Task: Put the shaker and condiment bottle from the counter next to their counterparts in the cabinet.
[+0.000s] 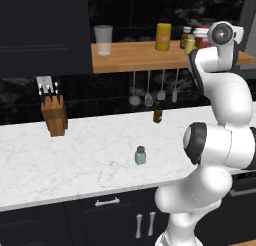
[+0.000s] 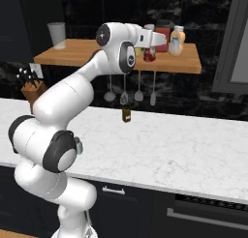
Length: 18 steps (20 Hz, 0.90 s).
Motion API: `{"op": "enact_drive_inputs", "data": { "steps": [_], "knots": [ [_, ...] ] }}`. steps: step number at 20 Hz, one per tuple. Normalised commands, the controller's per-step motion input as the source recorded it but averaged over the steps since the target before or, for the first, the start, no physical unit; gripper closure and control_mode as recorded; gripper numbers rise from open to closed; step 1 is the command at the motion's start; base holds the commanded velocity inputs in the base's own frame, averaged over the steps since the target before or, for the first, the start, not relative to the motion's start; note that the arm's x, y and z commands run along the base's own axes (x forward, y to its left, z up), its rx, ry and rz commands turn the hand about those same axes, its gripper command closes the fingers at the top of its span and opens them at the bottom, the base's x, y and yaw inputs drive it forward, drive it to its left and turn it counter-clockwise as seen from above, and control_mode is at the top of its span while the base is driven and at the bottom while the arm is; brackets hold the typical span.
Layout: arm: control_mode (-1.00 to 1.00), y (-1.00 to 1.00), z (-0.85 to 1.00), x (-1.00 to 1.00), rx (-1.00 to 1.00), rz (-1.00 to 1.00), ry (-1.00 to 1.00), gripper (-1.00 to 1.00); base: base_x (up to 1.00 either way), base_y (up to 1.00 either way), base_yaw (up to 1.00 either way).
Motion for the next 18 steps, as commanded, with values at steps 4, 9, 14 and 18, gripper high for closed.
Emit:
{"op": "enact_drive_inputs", "data": {
  "steps": [4,9,14,18],
  "knots": [
    [-1.00,-0.13,0.00,0.29,0.00,0.00,0.00,1.00,0.00,0.00,0.00],
    [-1.00,-0.18,0.00,0.25,0.00,0.00,0.01,1.00,0.00,0.00,0.00],
    [-1.00,-0.18,0.00,0.24,0.00,0.00,0.00,1.00,0.00,0.00,0.00],
    [-1.00,-0.11,-0.01,0.28,0.00,0.00,0.00,1.00,0.00,0.00,0.00]
  ]
}}
